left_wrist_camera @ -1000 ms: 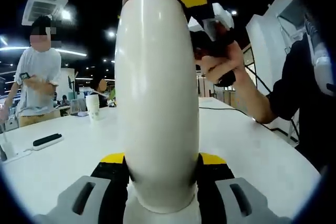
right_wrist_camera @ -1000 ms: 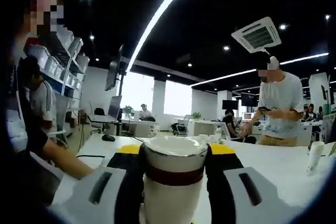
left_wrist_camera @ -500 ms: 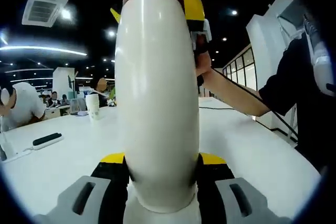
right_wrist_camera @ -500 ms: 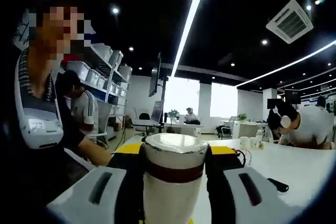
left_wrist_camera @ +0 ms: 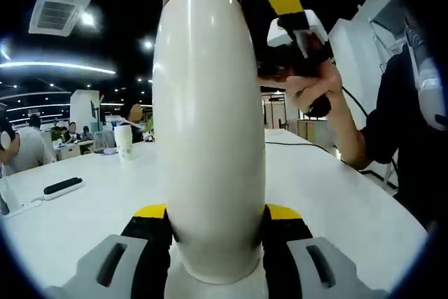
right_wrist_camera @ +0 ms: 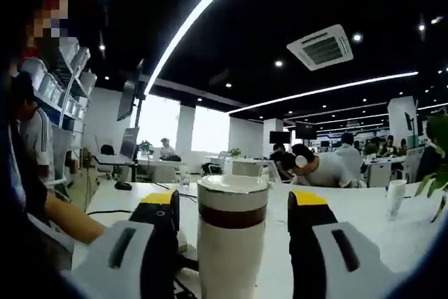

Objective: Grasp the water cup twist off the cup lid place the cup lid on the table

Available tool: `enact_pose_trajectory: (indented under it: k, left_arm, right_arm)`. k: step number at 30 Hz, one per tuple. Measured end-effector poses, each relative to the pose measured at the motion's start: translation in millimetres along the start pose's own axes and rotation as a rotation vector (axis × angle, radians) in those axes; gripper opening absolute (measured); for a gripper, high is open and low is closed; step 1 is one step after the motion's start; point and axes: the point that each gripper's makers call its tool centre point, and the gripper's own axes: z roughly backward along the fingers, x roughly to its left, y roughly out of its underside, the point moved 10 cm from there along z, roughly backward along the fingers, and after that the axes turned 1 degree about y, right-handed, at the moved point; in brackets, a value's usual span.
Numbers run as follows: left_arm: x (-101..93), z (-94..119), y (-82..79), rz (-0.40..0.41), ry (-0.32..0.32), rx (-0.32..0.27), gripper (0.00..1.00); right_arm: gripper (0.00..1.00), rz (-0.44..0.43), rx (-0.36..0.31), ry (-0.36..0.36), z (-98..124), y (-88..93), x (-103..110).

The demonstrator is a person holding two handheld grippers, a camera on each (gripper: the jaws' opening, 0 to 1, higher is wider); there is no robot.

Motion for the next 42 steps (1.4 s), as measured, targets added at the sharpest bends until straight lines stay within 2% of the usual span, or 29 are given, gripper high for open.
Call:
enact_pose_trajectory:
  k: [3,7,11,12,16,18,24,32,36,38,42]
  left_arm:
    - [-0.1,-0.4,0.2,-0.001,-0.002,0.002,0.52]
    - [-0.5,-0.6,0.3,-0.002,-0.005,0.004,0.52]
    - [0.3,-1.4,0.3,-0.003,-0.004,0.005,0.52]
    - [0.3,-1.5,0.3,-0.004,-0.004,0.005,0.52]
    - [-0.2,-2.3,0.2,-0.005,-0.002,0.006,0.52]
    - [0.0,-2.4,0.2,-0.005,-0.002,0.006,0.52]
    - [0.2,-2.6,0.2,-0.005,-0.001,0.007,0.52]
    - [1.1,-2.4,0.5,-0.002,-0.001,0.009,0.52]
    - [1.7,-1.9,0.8,-0.006,0.001,0.008,0.52]
    - [1.1,-1.8,0.8,-0.009,0.003,0.007,0.52]
    - [0.6,-1.6,0.9,-0.004,0.003,0.008,0.52]
  right_arm:
    - [0.63,0.071,0.015,0.063,-3.3,0.3,8.9]
    - [0.61,0.064,0.014,0.093,-12.9,-0.9,4.4]
    - [0.54,0.039,0.005,0.097,-20.0,-1.8,-1.2]
    - [0.54,0.043,0.009,0.093,-22.0,-1.2,-2.4]
    - [0.49,0.020,0.016,0.055,-22.9,0.0,-1.2]
    - [0.49,0.039,0.014,0.041,-22.4,-0.4,-1.0]
    - [0.49,0.019,0.026,-0.104,-24.1,-1.8,-10.1]
    - [0.49,-0.039,0.033,-0.443,-34.0,0.3,-32.1]
    - [0.49,-0.023,0.024,-0.580,-36.7,1.2,-38.9]
    - [0.49,-0.032,0.013,-0.629,-38.5,2.3,-41.7]
    - [0.49,-0.042,0.009,-0.657,-43.3,4.5,-45.0]
